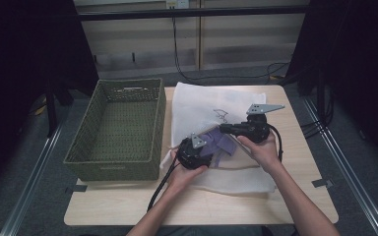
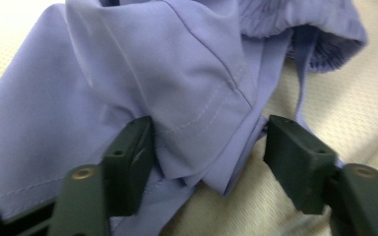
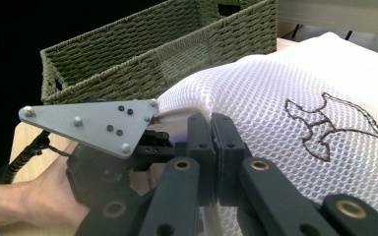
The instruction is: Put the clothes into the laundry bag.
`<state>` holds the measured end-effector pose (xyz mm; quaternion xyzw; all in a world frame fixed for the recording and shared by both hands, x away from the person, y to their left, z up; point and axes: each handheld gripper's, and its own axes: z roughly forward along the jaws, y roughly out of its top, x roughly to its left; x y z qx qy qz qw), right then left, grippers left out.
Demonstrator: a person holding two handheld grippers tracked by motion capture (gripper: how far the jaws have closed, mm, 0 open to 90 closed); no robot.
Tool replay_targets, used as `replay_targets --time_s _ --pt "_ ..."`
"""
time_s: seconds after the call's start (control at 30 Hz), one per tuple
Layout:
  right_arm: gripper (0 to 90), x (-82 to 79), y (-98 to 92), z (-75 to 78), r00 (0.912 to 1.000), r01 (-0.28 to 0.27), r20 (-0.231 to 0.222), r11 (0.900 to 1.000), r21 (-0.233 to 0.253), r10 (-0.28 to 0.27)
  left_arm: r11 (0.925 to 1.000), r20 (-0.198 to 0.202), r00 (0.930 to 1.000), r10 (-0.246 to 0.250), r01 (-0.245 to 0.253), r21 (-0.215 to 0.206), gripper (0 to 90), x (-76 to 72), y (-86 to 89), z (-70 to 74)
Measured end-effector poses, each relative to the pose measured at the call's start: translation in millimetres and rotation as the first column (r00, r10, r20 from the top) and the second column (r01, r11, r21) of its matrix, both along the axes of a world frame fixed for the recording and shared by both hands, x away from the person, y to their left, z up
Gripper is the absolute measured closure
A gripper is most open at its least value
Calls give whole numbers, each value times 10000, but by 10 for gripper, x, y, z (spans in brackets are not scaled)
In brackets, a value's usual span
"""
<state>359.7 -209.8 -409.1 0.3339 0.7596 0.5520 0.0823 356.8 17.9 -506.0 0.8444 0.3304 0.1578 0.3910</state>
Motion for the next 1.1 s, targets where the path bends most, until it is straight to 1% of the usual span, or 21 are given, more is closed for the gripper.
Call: replay_targets --time_s 0.03,0.13,0.2,0.23,0.3,0.33,0.47,0.5,0.53,0.6,0.67,0.7,0.73,0.77,0.8,0.83,0.87,0.9,0.97,1.0,1.1 --pt "889 -1 1 1 10000 4 2 10000 -15 -4 9999 23 9999 102 -102 -4 525 5 -4 11" --pt "889 0 -3 1 10000 15 7 10000 -27 -15 9999 -52 10000 -66 65 -89 694 39 -35 18" --pt "889 0 -7 2 10000 14 -5 10000 -25 -14 9999 -107 9998 -161 162 59 739 53 -68 28" --pt "888 -1 -9 4 10000 32 23 10000 -48 -32 9998 -92 9998 -197 198 26 781 54 -80 39" --pt "889 -3 -10 7 10000 22 32 10000 -46 -22 9992 -96 9995 -313 310 -245 837 56 -107 59" --pt "889 -5 -8 7 10000 20 40 10000 -57 -20 9990 -58 9995 -325 323 -300 857 56 -116 65" --pt "889 -9 10 3 10000 -21 9 9999 -102 22 9981 -89 9996 -269 264 -555 873 60 -188 66" --pt "889 -11 18 -1 10000 -29 -2 9999 -134 29 9970 -89 9997 -247 239 -735 874 67 -204 62" --pt "889 -11 26 -7 10000 -68 -18 9999 -152 68 9967 -63 9997 -236 231 -783 875 74 -211 62" --pt "889 -10 39 -18 9999 -98 -59 9997 -202 97 9955 -48 10000 -55 51 -942 876 90 -224 66" --pt "889 -10 46 -26 9999 -128 -108 9996 -240 126 9938 -34 10000 -3 -1 -1109 876 115 -220 69" --pt "889 -8 50 -33 9998 -149 -122 9995 -280 145 9937 -32 10000 68 -71 -1115 876 121 -217 78" --pt "888 -8 53 -39 9997 -191 -175 9994 -297 186 9923 -150 9998 102 -119 -1229 877 121 -221 86" --pt "888 -8 54 -39 9995 -230 -212 9992 -322 224 9924 -134 9999 75 -91 -1230 877 124 -226 96" --pt "889 -7 52 -39 9995 -252 -214 9991 -331 245 9940 29 10000 89 -86 -1090 877 119 -249 119" --pt "889 -5 47 -43 9993 -279 -260 9991 -306 271 9943 143 9998 124 -108 -1064 877 115 -268 131" --pt "889 -5 48 -49 9992 -285 -279 9990 -337 275 9959 351 9994 75 -43 -901 877 124 -278 158" --pt "889 -10 53 -60 9989 -335 -336 9986 -403 321 9965 387 9992 60 -27 -839 877 137 -279 180" --pt "889 -19 69 -81 9983 -415 -422 9978 -522 393 9943 393 9990 202 -160 -1054 877 169 -270 210" --pt "889 -20 70 -90 9982 -438 -424 9975 -546 415 9942 410 9989 222 -177 -1065 878 181 -253 223" --pt "889 -27 69 -111 9976 -505 -493 9969 -607 476 9934 346 9989 322 -281 -1109 877 209 -237 206"
